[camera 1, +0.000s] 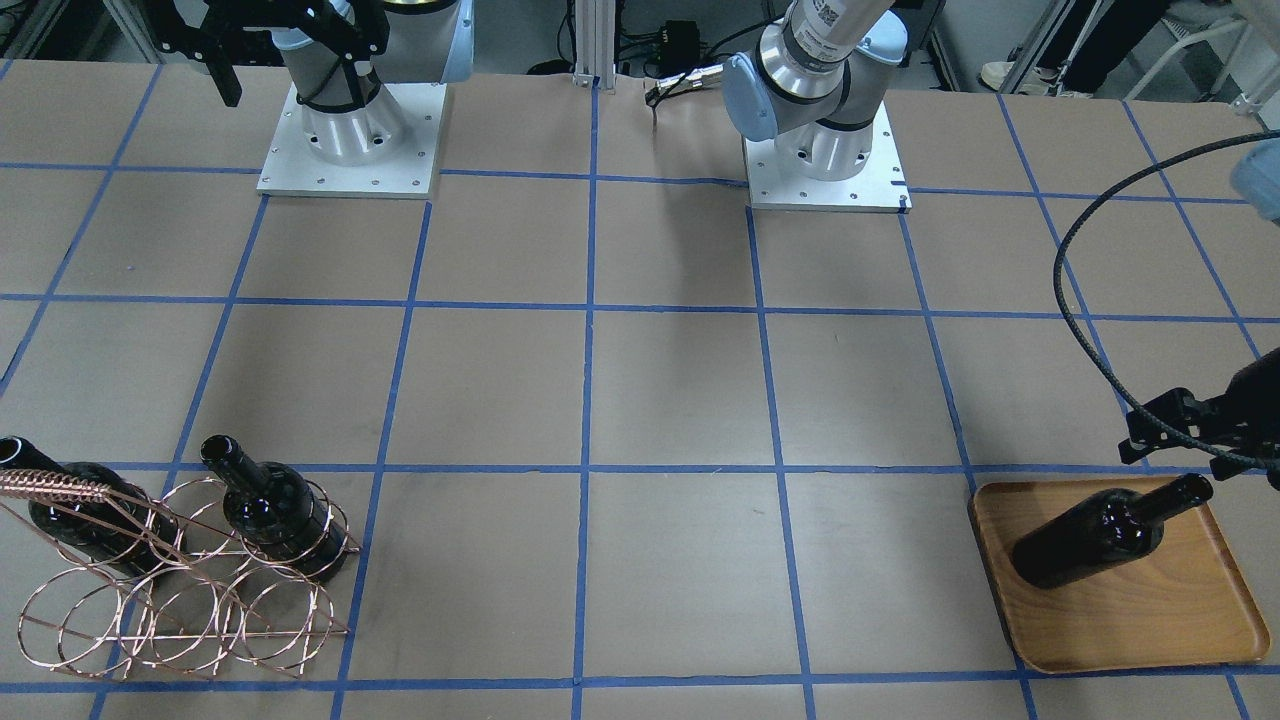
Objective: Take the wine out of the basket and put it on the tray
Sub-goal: 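Lower the bottle onto the tray and open the left gripper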
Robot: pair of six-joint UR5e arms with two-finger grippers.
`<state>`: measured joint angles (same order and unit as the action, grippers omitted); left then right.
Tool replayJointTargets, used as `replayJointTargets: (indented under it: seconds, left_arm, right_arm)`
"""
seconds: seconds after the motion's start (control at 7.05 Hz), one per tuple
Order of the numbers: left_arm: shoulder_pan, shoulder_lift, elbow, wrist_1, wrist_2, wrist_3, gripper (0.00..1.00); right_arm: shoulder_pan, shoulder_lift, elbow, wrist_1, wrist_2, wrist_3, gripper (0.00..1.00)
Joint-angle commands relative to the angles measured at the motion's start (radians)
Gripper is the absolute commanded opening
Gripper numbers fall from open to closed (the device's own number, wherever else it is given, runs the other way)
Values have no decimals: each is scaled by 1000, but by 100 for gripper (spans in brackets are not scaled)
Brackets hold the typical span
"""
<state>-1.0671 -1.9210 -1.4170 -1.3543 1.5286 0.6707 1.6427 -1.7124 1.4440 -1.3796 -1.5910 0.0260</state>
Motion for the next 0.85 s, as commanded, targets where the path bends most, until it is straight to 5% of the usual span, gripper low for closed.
replayJointTargets:
  seconds: [0.0,0.71]
  left_arm:
    - [-14,78,1,-75,15,-17,100]
    - [-411,261,-3,-256,113,-518,100]
  right_arm:
    - [0,-30,-4,7,-7,2,100]
    - [-6,-35,-1,51,-14,-8,100]
